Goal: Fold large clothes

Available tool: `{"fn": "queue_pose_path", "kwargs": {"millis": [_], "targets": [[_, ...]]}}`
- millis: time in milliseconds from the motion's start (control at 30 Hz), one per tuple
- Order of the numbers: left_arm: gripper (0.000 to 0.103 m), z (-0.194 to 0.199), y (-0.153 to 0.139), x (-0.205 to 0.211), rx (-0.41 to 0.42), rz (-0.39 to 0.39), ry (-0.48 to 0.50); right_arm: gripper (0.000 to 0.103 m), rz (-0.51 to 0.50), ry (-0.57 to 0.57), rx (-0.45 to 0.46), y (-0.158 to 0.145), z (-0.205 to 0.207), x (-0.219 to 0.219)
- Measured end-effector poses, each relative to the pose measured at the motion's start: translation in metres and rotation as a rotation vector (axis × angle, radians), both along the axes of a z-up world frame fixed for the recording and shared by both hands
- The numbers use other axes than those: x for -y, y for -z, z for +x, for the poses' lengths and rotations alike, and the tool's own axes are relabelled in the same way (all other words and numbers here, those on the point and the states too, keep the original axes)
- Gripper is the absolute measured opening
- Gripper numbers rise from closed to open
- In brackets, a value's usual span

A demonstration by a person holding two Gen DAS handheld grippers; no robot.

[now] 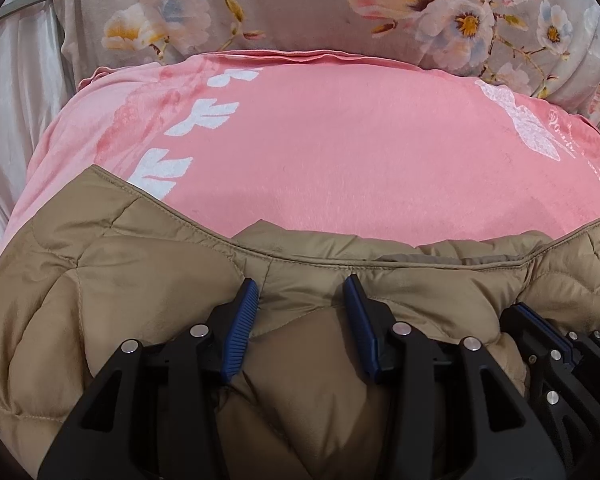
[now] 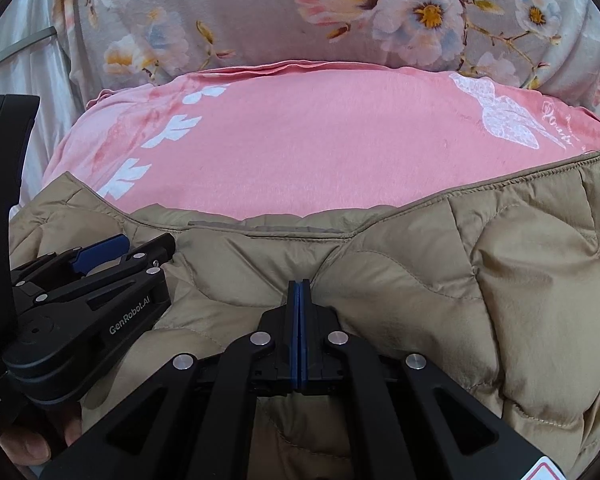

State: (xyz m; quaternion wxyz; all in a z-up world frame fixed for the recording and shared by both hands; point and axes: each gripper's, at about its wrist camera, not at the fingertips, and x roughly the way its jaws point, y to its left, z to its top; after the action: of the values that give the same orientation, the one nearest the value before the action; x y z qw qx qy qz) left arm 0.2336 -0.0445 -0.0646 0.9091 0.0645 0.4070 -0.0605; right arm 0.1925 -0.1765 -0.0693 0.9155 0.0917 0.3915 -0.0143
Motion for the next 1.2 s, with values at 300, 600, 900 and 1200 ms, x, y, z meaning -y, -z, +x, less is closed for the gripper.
{"fn": "queue_pose_path", "kwargs": {"millis": [300,600,900,1200], "targets": [[0.044,-0.016,-0.032,-0.049,-0.030,-0.140,0.006,0.000,0.063,0.038,0.037,-0.033,-0.030,0.034],[0.050,0.011,-0.021,-0.134,-0.080,-0.148,-0.181,0.005,0.107,0.347,-0.053,-0.015,-0.040,0.146],[0.050,0.010,-0.002,-0.125,-0.048,-0.077,-0.196,0.001,0.134,0.358,-0.085,0.008,-0.035,0.145],[0.079,-0.088,-0.038,-0.204,-0.086,-0.271,-0.276,0.009,0.078,0.002,0.049,-0.075,-0.088,0.005]]}}
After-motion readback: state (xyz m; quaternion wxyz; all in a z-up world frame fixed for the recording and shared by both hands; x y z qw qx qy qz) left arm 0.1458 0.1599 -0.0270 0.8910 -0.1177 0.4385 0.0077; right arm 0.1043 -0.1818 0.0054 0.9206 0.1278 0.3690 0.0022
